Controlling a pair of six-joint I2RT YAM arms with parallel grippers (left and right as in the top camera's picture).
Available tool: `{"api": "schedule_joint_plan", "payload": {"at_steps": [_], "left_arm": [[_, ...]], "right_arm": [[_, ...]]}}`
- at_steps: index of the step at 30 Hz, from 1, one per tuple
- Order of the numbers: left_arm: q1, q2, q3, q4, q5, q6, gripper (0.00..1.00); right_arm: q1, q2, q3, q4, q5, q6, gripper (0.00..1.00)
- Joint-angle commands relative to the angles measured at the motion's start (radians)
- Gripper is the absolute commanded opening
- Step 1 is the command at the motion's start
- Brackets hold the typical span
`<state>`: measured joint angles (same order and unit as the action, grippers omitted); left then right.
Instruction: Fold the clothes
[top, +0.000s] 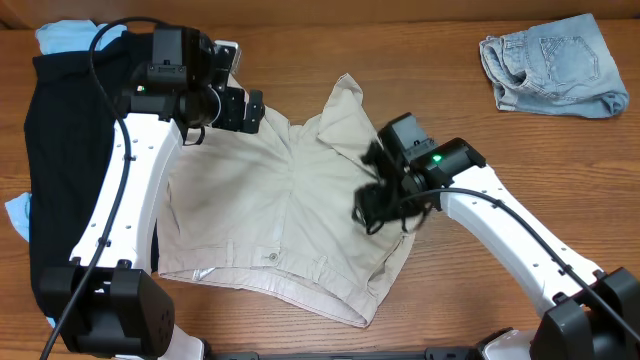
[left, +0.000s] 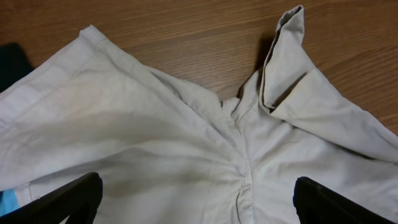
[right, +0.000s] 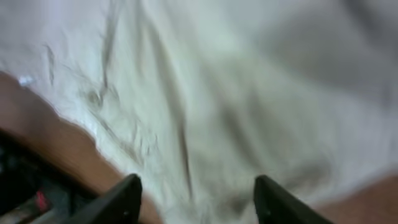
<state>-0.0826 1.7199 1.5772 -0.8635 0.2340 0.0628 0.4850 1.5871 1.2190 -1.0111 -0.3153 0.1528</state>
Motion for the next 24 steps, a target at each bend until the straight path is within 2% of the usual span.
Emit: {"api": "schedule_joint_plan", "payload": {"at_steps": [1, 5, 8, 12, 16, 18, 24], "left_arm": [[0.004, 0.01, 0.011, 0.014, -0.005, 0.02, 1.0], [0.003, 0.01, 0.011, 0.02, -0.005, 0.02, 1.0], [0.004, 0.01, 0.011, 0.018, -0.005, 0.02, 1.0], [0.004, 0.01, 0.007, 0.018, -0.005, 0.02, 1.0], [0.004, 0.01, 0.006, 0.018, -0.006, 0.02, 1.0], [0.004, 0.01, 0.006, 0.019, -0.005, 0.02, 1.0], [0.004, 0.01, 0.006, 0.019, -0.005, 0.02, 1.0]], "right_arm": [[-0.004, 0.019, 0.023, 0.144, 0.18, -0.092, 0.69], [-0.009, 0.109, 0.023, 0.343, 0.325, -0.198, 0.74], [-0.04, 0.2, 0.023, 0.49, 0.334, -0.261, 0.77], [-0.103, 0.296, 0.023, 0.628, 0.348, -0.266, 0.84], [-0.174, 0.343, 0.023, 0.686, 0.344, -0.266, 0.85], [-0.216, 0.347, 0.023, 0.687, 0.309, -0.268, 0.85], [-0.293, 0.348, 0.023, 0.694, 0.0, -0.327, 0.84]]}}
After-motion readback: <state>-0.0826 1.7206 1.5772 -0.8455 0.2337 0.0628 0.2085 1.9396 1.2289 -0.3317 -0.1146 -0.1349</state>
